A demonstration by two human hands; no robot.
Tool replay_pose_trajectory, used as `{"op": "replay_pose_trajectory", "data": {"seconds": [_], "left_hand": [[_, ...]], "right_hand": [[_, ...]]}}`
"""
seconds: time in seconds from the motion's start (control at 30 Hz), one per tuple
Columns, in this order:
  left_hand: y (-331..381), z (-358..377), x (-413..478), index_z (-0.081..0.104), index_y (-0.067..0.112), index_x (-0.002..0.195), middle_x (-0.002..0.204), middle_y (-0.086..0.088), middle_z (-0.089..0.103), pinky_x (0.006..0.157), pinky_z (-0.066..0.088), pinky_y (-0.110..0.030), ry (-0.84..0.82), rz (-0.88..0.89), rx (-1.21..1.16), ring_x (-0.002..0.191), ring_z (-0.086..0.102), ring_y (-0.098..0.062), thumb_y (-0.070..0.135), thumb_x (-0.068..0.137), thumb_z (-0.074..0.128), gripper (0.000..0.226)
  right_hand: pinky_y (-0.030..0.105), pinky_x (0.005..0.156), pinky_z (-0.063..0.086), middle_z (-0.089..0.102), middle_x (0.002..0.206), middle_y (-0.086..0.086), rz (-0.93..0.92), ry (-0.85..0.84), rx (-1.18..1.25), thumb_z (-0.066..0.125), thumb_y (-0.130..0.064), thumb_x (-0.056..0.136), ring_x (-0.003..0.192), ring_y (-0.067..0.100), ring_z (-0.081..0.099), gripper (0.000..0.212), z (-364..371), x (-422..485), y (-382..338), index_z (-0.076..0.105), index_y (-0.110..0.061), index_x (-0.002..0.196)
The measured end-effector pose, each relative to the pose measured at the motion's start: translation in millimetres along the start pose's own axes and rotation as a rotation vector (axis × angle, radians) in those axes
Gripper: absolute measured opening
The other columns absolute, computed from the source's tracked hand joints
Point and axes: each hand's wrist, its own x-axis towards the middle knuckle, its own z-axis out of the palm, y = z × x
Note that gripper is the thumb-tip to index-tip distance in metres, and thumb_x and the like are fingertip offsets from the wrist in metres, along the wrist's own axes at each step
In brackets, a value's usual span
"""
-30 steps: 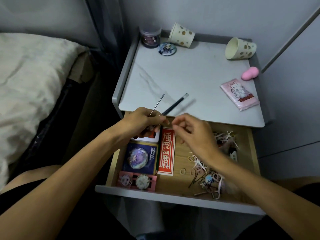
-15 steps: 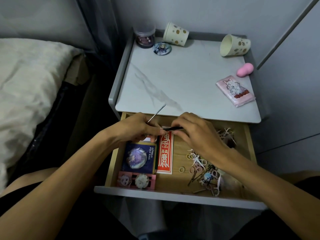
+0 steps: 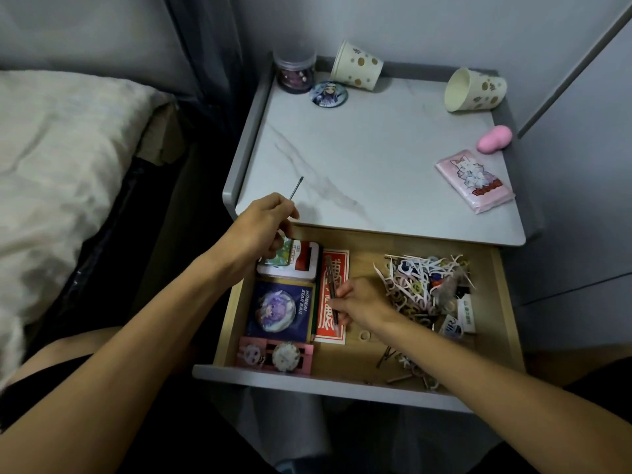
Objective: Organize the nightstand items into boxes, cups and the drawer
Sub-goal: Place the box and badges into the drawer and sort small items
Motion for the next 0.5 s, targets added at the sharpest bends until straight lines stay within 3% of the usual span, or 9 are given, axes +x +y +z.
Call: {"op": "replay_pose_trajectory", "data": {"seconds": [0.17,0.27,0.37,0.43,0.5], "left_hand": [[0.5,-1.7,2.2,0.060,0.008,0.098,0.071,-0.004,0.050,0.039,0.029,-0.016,0.019,0.022,-0.017,0.049,0.038,-0.011,0.017,0.105,0.041,0.022],[-0.7,-1.7,4.5,0.063,0.009,0.098,0.072,-0.004,0.052,0.043,0.033,-0.019,0.012,0.016,-0.001,0.051,0.041,-0.013,0.012,0.102,0.045,0.018],[-1.3,-0.5,5.7,0.063,0.009,0.102,0.070,-0.003,0.052,0.044,0.035,-0.019,-0.006,0.000,0.022,0.051,0.042,-0.013,0.006,0.098,0.046,0.018],[-1.1,0.8,5.7,0.063,0.006,0.106,0.069,-0.005,0.051,0.043,0.035,-0.018,-0.010,-0.007,0.029,0.049,0.041,-0.013,0.003,0.097,0.045,0.020],[-0.7,1.4,5.6,0.062,0.002,0.109,0.068,-0.006,0.050,0.043,0.035,-0.018,-0.010,-0.009,0.037,0.050,0.041,-0.014,0.001,0.096,0.044,0.023]], "right_hand": [[0.043,0.076,0.057,0.060,0.076,0.009,0.017,0.085,-0.041,0.061,-0.007,0.094,0.062,0.020,0.059,0.016,22.5,29.6,-3.7,0.048,-0.013,0.088],[0.047,0.077,0.059,0.065,0.075,0.010,-0.015,0.147,-0.131,0.062,-0.009,0.094,0.071,0.026,0.068,0.023,24.9,31.3,-10.0,0.050,-0.018,0.076],[0.032,0.064,0.059,0.065,0.074,0.006,-0.062,0.156,-0.244,0.061,-0.011,0.095,0.069,0.020,0.068,0.024,23.9,28.6,-17.4,0.053,-0.016,0.073],[0.019,0.049,0.047,0.063,0.073,0.002,-0.107,0.164,-0.317,0.059,-0.012,0.096,0.060,0.013,0.062,0.022,23.2,27.8,-20.3,0.057,-0.013,0.075],[0.017,0.046,0.040,0.064,0.078,0.002,-0.142,0.169,-0.382,0.055,-0.012,0.098,0.060,0.011,0.059,0.018,22.3,26.9,-22.9,0.064,-0.009,0.083]]}}
